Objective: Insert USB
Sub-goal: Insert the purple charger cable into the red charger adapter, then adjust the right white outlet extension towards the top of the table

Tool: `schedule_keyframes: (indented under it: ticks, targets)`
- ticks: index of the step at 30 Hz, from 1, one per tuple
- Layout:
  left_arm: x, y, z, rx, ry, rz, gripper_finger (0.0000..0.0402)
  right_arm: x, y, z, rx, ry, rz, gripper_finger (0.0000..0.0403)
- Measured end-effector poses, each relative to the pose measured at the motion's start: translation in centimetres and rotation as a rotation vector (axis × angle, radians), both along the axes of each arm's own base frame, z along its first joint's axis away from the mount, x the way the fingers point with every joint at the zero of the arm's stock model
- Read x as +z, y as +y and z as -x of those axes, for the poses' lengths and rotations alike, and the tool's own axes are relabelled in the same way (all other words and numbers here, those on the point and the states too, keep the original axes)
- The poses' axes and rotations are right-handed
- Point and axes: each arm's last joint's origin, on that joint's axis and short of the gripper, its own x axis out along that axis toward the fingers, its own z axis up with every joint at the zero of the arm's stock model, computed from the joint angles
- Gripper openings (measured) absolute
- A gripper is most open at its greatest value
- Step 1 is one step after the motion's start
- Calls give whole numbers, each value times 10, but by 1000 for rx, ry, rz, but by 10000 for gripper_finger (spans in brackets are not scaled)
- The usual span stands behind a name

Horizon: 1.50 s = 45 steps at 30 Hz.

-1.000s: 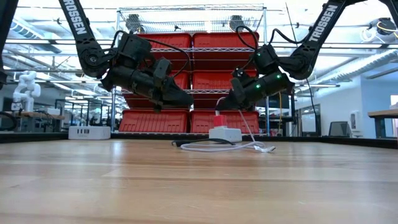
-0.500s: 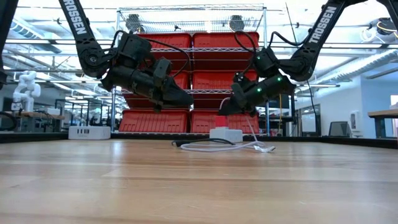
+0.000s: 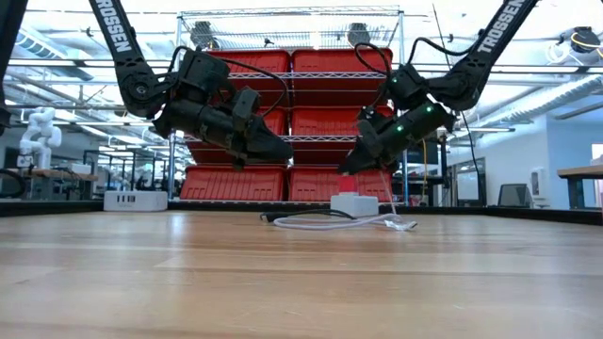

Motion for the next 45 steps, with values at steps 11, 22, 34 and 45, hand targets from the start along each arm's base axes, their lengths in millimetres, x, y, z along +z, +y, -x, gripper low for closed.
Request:
schedule_keyframes:
  ticks: [11,22,34,45]
  targets:
    - [0,0,0,-1,-2,-2,75,24,7,9,2,-4,3,190]
    - [7,-1,1,-4,-25,-15,75,19,35,10,70,150,-105,170]
    - [32,-4,9,-32,-72,-80,75,-3,80,-25,52,236,61,104]
    - [26,-4,11,-7,1,-51,75,-44,66,-22,-262,358,-19,51]
